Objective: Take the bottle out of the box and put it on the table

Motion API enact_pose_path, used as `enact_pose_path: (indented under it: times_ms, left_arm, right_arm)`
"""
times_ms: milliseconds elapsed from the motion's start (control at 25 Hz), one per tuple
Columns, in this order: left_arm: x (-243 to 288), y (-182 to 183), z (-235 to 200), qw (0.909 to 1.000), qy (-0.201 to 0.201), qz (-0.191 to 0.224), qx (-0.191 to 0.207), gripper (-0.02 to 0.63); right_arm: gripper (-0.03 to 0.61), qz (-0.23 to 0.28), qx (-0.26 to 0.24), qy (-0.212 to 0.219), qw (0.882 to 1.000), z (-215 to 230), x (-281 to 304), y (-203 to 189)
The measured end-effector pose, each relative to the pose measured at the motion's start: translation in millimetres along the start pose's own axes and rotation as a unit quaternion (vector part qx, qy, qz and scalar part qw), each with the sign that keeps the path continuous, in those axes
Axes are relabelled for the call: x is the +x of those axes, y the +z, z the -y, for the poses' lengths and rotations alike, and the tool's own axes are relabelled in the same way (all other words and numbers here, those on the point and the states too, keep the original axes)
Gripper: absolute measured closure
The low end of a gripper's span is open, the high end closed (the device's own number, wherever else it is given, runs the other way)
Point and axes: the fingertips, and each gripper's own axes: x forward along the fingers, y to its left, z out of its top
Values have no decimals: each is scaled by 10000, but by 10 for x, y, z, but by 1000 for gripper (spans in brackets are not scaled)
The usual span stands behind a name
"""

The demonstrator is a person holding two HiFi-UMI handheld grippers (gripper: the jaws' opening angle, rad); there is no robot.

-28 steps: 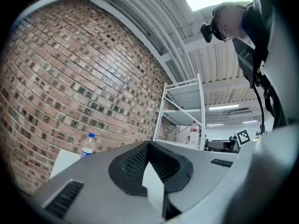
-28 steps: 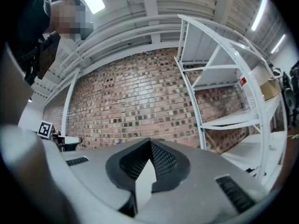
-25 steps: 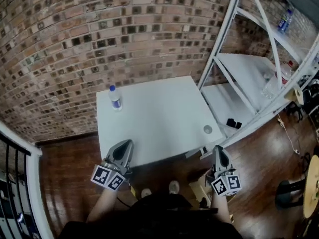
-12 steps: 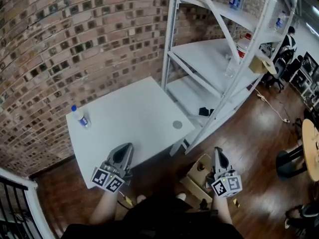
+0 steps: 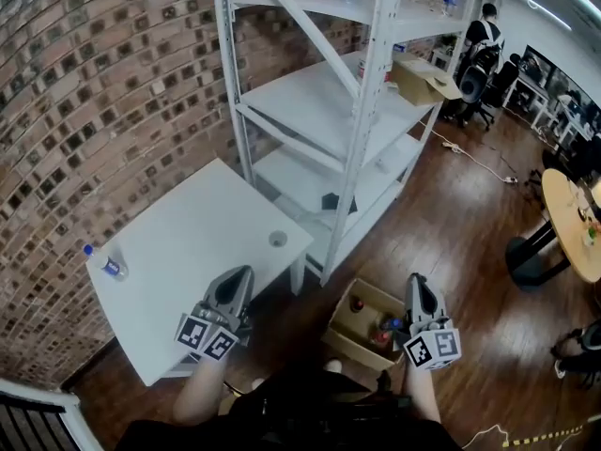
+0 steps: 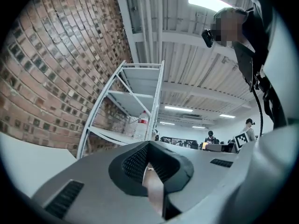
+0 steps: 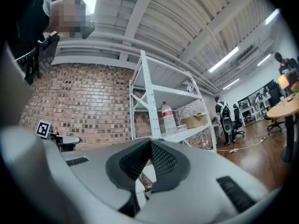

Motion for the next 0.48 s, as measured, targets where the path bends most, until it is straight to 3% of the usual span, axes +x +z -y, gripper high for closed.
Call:
enact_pose_path:
  times_ms: [480]
  left_arm:
    - [1131, -670, 1021, 9929, -1134, -349, -91, 611]
  right_arm:
    - [575, 246, 88, -1154, 9930, 1339, -828, 77]
